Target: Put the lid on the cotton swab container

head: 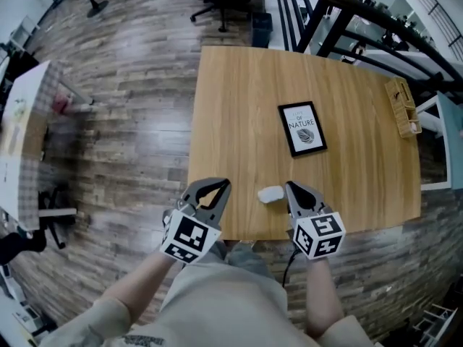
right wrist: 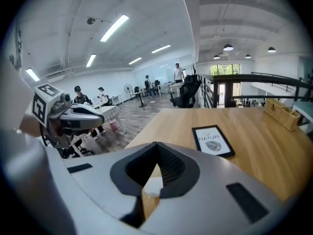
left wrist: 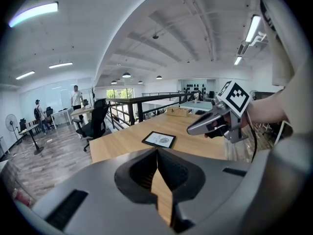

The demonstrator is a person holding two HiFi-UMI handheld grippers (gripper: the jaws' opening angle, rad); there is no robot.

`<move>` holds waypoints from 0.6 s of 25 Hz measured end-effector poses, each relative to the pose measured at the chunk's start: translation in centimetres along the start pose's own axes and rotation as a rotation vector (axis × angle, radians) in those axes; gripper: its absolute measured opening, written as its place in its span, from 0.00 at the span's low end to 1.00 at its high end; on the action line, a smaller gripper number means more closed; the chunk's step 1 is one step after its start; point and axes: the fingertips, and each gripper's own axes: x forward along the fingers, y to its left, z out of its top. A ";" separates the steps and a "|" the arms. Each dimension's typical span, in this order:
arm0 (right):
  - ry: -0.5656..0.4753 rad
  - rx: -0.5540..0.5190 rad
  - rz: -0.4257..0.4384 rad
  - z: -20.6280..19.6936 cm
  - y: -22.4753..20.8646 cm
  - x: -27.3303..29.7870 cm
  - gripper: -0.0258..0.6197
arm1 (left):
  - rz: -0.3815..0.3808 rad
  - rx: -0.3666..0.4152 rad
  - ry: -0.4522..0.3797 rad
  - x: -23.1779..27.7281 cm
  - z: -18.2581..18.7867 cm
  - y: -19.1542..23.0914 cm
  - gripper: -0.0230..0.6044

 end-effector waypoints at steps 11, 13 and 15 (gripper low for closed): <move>-0.242 -0.076 -0.033 9.3 3.0 -9.6 0.08 | -0.001 0.097 -0.175 -4.1 8.8 -1.8 0.07; -0.278 -0.097 -0.025 10.5 3.8 -11.1 0.08 | 0.003 0.123 -0.197 -5.0 9.9 -2.0 0.07; -0.313 -0.115 -0.020 11.5 4.6 -12.5 0.08 | 0.018 0.149 -0.219 -5.9 10.9 -1.9 0.07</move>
